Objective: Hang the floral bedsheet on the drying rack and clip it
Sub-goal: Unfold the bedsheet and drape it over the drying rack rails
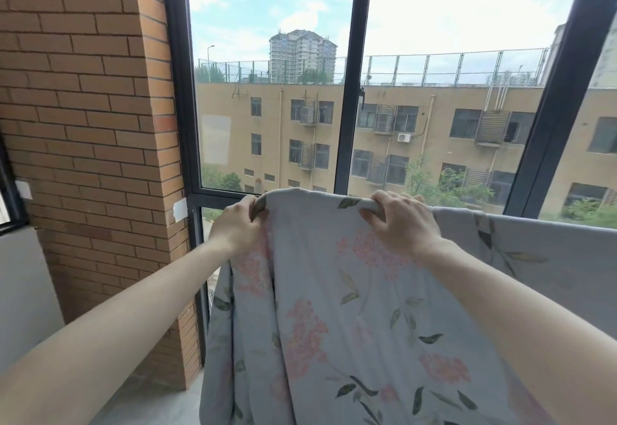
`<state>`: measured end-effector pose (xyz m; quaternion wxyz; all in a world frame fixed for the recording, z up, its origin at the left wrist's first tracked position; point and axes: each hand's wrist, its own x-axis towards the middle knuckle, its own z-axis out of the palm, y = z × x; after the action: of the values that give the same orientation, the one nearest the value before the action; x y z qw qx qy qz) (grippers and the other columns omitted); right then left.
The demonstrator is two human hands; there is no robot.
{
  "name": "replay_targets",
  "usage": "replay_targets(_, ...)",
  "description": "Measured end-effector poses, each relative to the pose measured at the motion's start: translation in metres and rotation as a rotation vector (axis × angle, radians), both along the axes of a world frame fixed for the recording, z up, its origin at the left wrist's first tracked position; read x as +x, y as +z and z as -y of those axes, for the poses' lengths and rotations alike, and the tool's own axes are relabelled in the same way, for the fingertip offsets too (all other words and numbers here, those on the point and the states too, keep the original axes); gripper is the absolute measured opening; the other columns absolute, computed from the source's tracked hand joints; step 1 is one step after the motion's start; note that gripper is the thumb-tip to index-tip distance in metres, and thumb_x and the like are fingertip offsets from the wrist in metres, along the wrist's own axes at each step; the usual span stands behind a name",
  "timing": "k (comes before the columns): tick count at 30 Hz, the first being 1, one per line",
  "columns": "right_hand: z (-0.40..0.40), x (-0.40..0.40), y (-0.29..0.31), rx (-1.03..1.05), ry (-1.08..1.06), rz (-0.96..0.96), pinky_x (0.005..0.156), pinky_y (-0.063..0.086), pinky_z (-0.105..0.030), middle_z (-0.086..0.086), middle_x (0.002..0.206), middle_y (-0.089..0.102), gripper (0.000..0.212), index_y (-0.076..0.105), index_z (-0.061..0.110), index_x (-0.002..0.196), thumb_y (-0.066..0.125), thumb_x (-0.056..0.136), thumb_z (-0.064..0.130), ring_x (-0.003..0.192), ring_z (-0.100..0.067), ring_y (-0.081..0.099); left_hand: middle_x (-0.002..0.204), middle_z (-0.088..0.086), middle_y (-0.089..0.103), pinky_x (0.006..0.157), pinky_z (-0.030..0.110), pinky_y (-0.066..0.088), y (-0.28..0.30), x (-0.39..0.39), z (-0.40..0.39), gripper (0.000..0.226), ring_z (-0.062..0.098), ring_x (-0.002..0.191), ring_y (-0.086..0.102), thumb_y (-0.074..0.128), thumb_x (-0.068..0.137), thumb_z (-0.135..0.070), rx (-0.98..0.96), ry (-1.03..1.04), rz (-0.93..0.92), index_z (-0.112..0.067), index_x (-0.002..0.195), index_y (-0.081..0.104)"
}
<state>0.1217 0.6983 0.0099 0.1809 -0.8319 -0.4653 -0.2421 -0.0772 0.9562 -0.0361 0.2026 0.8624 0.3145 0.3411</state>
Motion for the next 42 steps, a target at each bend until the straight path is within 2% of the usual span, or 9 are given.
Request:
replay_targets(5, 0.014, -0.002, 0.004, 0.069, 0.074, 0.055, 0.087, 0.044, -0.039, 0.011, 0.091, 0.070, 0.029, 0.066, 0.029, 0.101, 0.056, 0.099, 0.055, 0.084, -0.019, 0.063, 0.079, -0.006, 0.063, 0.060, 0.036, 0.039, -0.007, -0.009, 0.007, 0.016, 0.027, 0.077, 0.060, 0.055, 0.103, -0.038, 0.048, -0.017, 0.116, -0.023, 0.099, 0.057)
replay_targets(12, 0.043, -0.015, 0.006, 0.108, 0.149, 0.161, 0.076, 0.043, -0.036, 0.011, 0.095, 0.073, 0.029, 0.069, 0.027, 0.102, 0.056, 0.099, 0.052, 0.084, -0.021, 0.067, 0.081, -0.012, 0.063, 0.065, 0.035, 0.044, -0.004, -0.035, 0.026, 0.018, 0.022, 0.079, 0.060, 0.056, 0.103, -0.041, 0.111, -0.092, 0.183, -0.025, 0.107, 0.063)
replay_targets(17, 0.055, -0.030, 0.004, 0.122, 0.190, 0.194, 0.070, 0.037, -0.032, 0.011, 0.099, 0.073, 0.031, 0.069, 0.029, 0.103, 0.053, 0.100, 0.055, 0.087, -0.023, 0.069, 0.070, -0.018, 0.054, 0.059, 0.027, 0.036, -0.006, -0.063, 0.043, 0.014, 0.001, 0.067, 0.051, 0.057, 0.104, -0.040, 0.133, -0.116, 0.229, -0.027, 0.106, 0.064)
replay_targets(21, 0.061, -0.043, 0.000, 0.135, 0.231, 0.184, 0.070, 0.034, -0.029, 0.013, 0.094, 0.071, 0.035, 0.067, 0.032, 0.100, 0.048, 0.100, 0.062, 0.083, -0.021, 0.067, 0.067, -0.011, 0.055, 0.056, 0.029, 0.035, -0.012, -0.085, 0.048, 0.019, 0.005, 0.063, 0.051, 0.057, 0.104, -0.040, 0.174, -0.113, 0.217, -0.023, 0.104, 0.064)
replay_targets(25, 0.063, -0.054, -0.003, 0.130, 0.247, 0.173, 0.067, 0.035, -0.030, 0.013, 0.091, 0.070, 0.042, 0.066, 0.030, 0.098, 0.043, 0.097, 0.065, 0.080, -0.023, 0.067, 0.069, -0.005, 0.059, 0.061, 0.035, 0.045, -0.014, -0.103, 0.050, 0.014, 0.017, 0.067, 0.056, 0.058, 0.103, -0.040, 0.193, -0.112, 0.190, -0.027, 0.102, 0.063)
replay_targets(30, 0.066, -0.062, -0.002, 0.137, 0.280, 0.138, 0.065, 0.044, -0.033, 0.014, 0.087, 0.069, 0.037, 0.066, 0.032, 0.099, 0.048, 0.098, 0.064, 0.077, -0.023, 0.064, 0.078, -0.003, 0.065, 0.064, 0.036, 0.046, -0.012, -0.115, 0.055, 0.013, 0.022, 0.074, 0.058, 0.059, 0.103, -0.039, 0.206, -0.110, 0.170, -0.027, 0.106, 0.064)
replay_targets(38, 0.068, -0.061, -0.001, 0.116, 0.233, 0.000, 0.058, 0.037, -0.032, 0.011, 0.068, 0.059, 0.032, 0.058, 0.030, 0.082, 0.057, 0.095, 0.060, 0.065, -0.019, 0.056, 0.090, -0.008, 0.066, 0.074, 0.038, 0.048, -0.006, -0.109, 0.063, 0.012, 0.024, 0.087, 0.060, 0.057, 0.102, -0.035, 0.097, -0.066, 0.071, -0.028, 0.109, 0.062)
replay_targets(42, 0.072, -0.059, -0.001, 0.110, 0.185, -0.051, 0.059, 0.036, -0.030, 0.018, 0.068, 0.058, 0.027, 0.062, 0.036, 0.083, 0.054, 0.098, 0.056, 0.066, -0.012, 0.056, 0.097, -0.004, 0.067, 0.081, 0.043, 0.051, -0.004, -0.107, 0.062, 0.011, 0.026, 0.092, 0.060, 0.057, 0.101, -0.035, 0.040, -0.047, 0.040, -0.028, 0.109, 0.059)
